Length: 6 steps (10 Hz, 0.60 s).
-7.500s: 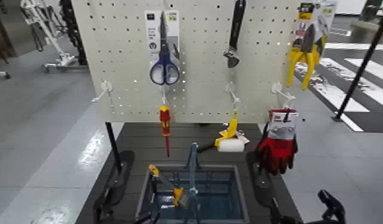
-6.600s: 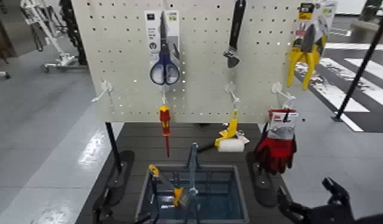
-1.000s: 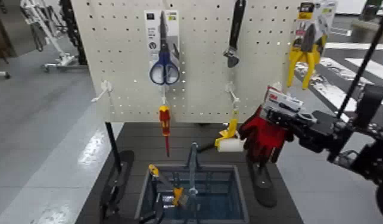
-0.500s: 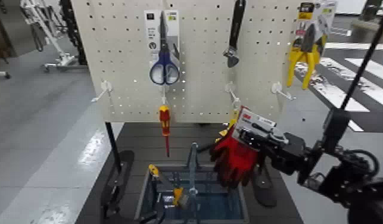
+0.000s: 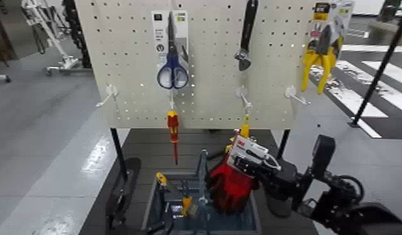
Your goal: Put the red colored gloves into the crate.
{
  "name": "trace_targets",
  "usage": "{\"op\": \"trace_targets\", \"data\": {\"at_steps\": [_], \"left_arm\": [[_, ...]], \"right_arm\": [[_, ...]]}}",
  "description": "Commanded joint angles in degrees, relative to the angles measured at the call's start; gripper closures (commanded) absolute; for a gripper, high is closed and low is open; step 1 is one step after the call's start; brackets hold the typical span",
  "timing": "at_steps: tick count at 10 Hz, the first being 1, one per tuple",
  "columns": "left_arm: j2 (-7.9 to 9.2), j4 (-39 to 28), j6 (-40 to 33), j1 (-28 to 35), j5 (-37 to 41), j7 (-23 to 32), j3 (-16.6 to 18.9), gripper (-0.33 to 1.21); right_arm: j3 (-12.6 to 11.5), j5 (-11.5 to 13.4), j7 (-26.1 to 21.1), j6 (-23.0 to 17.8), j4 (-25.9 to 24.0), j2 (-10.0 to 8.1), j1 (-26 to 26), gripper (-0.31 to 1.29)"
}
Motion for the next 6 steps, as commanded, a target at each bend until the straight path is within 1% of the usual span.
{"op": "trace_targets", "data": {"at_steps": [1, 2, 3, 5, 6], "left_arm": [[-5.62, 0.00, 0.00, -0.05, 0.00, -0.09, 0.09, 0.10], [-5.62, 0.00, 0.00, -0.05, 0.00, -0.09, 0.09, 0.10], [-5.62, 0.00, 0.00, -0.05, 0.00, -0.09, 0.09, 0.10], [-5.62, 0.00, 0.00, -0.05, 0.00, -0.09, 0.01, 0.10], [-5.62, 0.00, 0.00, -0.05, 0.00, -0.09, 0.01, 0.10]], "right_arm": [[1.97, 1.02, 0.80, -2.96, 4.44, 0.53, -0.92, 1.13], [2.41, 1.29, 1.06, -3.57, 5.67, 0.62, -1.10, 1.13], [2.67, 2.17, 1.24, -4.10, 6.73, 0.62, -1.19, 1.13], [3.37, 2.43, 1.32, -5.42, 9.10, 0.62, -1.54, 1.13], [3.73, 2.96, 1.32, -6.03, 10.24, 0.70, -1.80, 1.13]]}}
